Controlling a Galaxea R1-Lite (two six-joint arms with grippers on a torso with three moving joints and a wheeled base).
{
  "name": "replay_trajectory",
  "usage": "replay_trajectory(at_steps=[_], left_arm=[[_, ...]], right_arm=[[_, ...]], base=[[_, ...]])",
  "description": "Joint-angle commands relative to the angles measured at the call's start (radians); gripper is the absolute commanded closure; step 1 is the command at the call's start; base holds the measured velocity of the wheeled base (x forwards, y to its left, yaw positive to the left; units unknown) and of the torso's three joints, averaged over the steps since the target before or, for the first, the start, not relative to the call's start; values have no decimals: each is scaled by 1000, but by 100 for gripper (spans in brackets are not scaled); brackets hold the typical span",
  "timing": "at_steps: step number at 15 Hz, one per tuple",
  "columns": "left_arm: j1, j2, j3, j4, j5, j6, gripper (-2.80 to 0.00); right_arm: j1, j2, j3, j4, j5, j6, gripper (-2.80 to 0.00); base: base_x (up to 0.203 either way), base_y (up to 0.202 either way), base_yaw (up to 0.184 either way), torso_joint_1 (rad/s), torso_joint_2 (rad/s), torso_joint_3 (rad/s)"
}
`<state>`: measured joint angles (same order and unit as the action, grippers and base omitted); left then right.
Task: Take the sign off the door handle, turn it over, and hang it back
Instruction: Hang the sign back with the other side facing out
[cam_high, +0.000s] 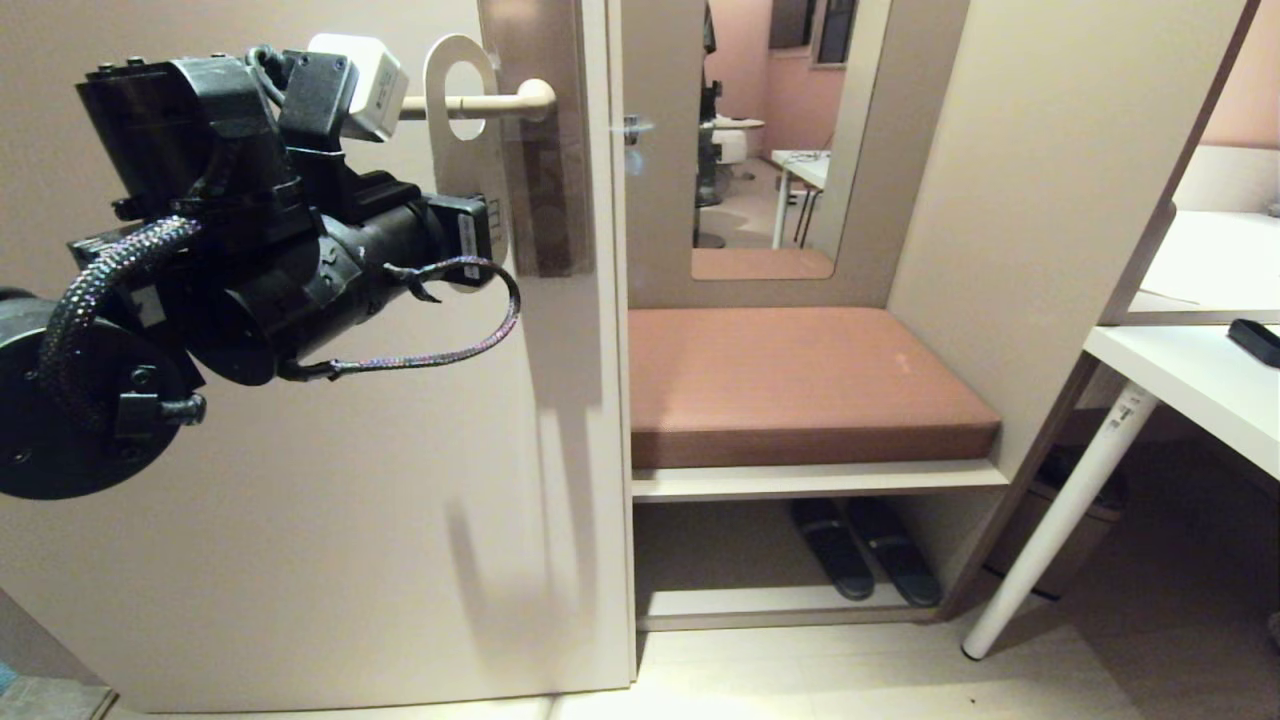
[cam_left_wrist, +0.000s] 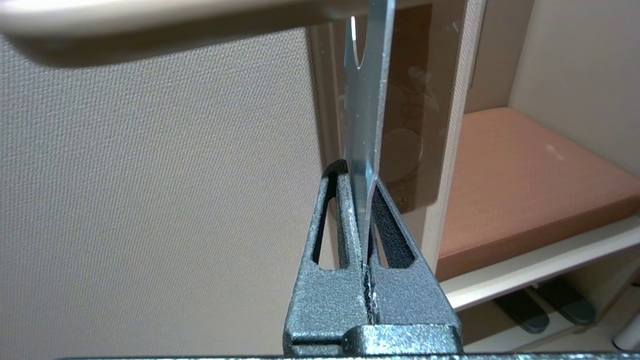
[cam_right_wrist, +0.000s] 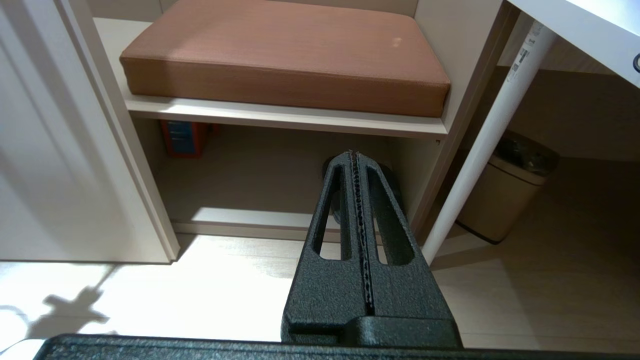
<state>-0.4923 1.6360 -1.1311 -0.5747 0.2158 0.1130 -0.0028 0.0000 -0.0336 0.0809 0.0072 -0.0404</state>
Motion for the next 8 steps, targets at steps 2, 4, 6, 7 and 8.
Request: replay_trajectory(at_steps=[2, 4, 6, 7, 8], left_arm=[[-19, 33, -27, -4, 14, 1, 0], [-27, 46, -41, -4, 32, 1, 0], [-43, 58, -49, -4, 73, 1, 0], [-50, 61, -49, -4, 82, 1, 0], [-52, 62, -49, -4, 82, 1, 0]], right_arm=[[0, 0, 0, 0, 0, -1, 0], [0, 0, 0, 0, 0, -1, 0], [0, 0, 0, 0, 0, -1, 0], [0, 0, 0, 0, 0, -1, 0], [0, 0, 0, 0, 0, -1, 0]], base=[[0, 0, 0, 0, 0, 0], [0, 0, 0, 0, 0, 0], [0, 0, 0, 0, 0, 0], [0, 0, 0, 0, 0, 0], [0, 0, 0, 0, 0, 0]])
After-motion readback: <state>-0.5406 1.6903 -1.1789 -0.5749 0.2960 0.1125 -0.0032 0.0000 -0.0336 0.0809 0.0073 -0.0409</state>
